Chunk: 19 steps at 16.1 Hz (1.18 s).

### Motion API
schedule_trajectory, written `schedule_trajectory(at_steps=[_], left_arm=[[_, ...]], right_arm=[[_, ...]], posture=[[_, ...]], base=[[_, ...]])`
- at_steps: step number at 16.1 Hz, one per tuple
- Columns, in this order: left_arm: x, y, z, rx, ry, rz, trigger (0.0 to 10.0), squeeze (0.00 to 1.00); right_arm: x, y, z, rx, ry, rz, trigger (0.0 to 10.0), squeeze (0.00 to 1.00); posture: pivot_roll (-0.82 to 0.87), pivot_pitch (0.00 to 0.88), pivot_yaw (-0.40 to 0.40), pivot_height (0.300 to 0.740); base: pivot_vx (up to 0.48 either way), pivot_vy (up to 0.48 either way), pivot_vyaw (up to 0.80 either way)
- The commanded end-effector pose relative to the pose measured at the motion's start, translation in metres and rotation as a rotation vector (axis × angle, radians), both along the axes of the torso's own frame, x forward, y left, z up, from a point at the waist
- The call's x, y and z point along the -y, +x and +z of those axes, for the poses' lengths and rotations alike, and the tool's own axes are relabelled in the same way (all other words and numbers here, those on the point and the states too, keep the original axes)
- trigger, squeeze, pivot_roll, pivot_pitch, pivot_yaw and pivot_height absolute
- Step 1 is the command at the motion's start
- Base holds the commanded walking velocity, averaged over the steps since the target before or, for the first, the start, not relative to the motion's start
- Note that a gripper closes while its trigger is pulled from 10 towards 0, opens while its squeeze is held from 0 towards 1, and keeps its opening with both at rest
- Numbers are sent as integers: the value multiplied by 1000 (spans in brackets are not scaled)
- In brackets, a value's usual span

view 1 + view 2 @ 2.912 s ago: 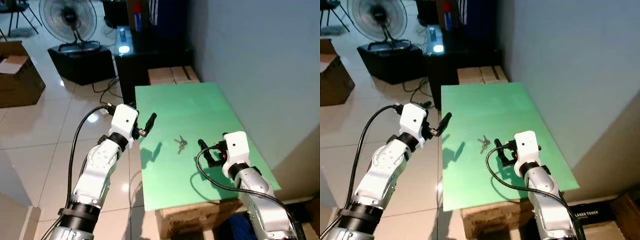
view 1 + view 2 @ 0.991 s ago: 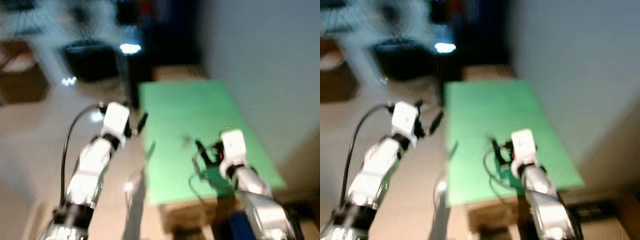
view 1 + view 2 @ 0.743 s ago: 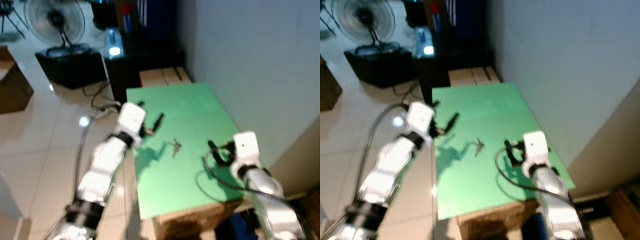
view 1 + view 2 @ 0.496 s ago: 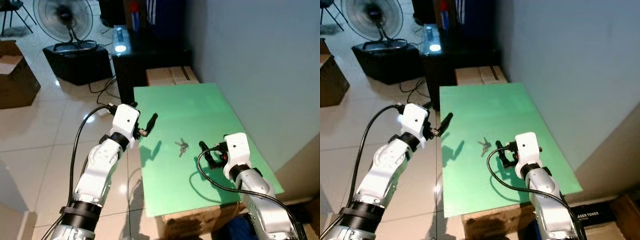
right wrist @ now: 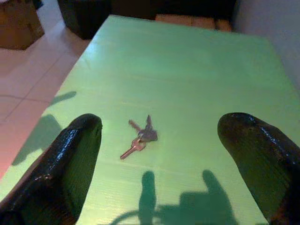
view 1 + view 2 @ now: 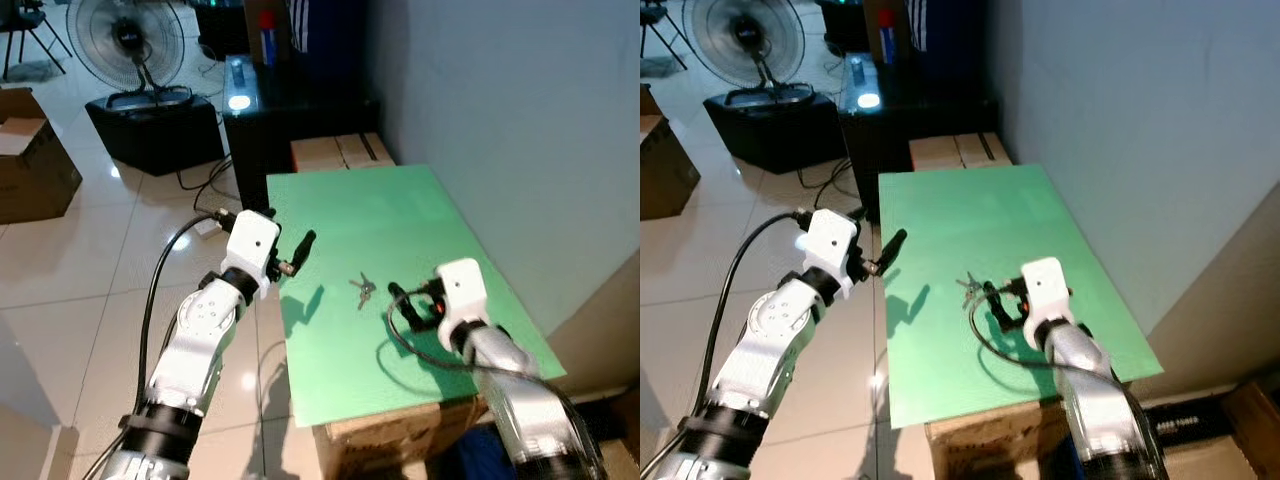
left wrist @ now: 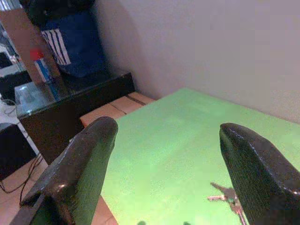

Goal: Hang keys on a hook

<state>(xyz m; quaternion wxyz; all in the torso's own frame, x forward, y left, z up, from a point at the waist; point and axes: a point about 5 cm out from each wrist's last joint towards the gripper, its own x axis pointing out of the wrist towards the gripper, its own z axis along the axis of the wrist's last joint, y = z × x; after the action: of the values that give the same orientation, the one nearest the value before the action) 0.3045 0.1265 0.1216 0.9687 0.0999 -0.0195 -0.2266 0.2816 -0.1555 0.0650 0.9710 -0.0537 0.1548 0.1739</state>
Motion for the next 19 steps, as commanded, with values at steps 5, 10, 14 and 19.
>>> schedule_trajectory(at_steps=[5,10,14,19], left_arm=[[-17,-9,23,25,106,-35,10000,0],[-21,-49,42,-37,141,-176,10000,0],[-18,-67,57,-55,167,-254,10000,0],[-6,-80,58,-107,191,-388,10000,0]], right_arm=[[3,63,3,-77,-102,39,10000,1000],[-4,88,25,-69,-158,50,10000,1000],[-7,94,32,-65,-206,63,10000,1000],[-8,100,41,-65,-186,53,10000,682]], posture=[[15,228,45,740],[131,347,50,740],[165,376,41,740],[167,399,36,740]], base=[[0,0,0],[0,0,0],[0,0,0],[0,0,0]])
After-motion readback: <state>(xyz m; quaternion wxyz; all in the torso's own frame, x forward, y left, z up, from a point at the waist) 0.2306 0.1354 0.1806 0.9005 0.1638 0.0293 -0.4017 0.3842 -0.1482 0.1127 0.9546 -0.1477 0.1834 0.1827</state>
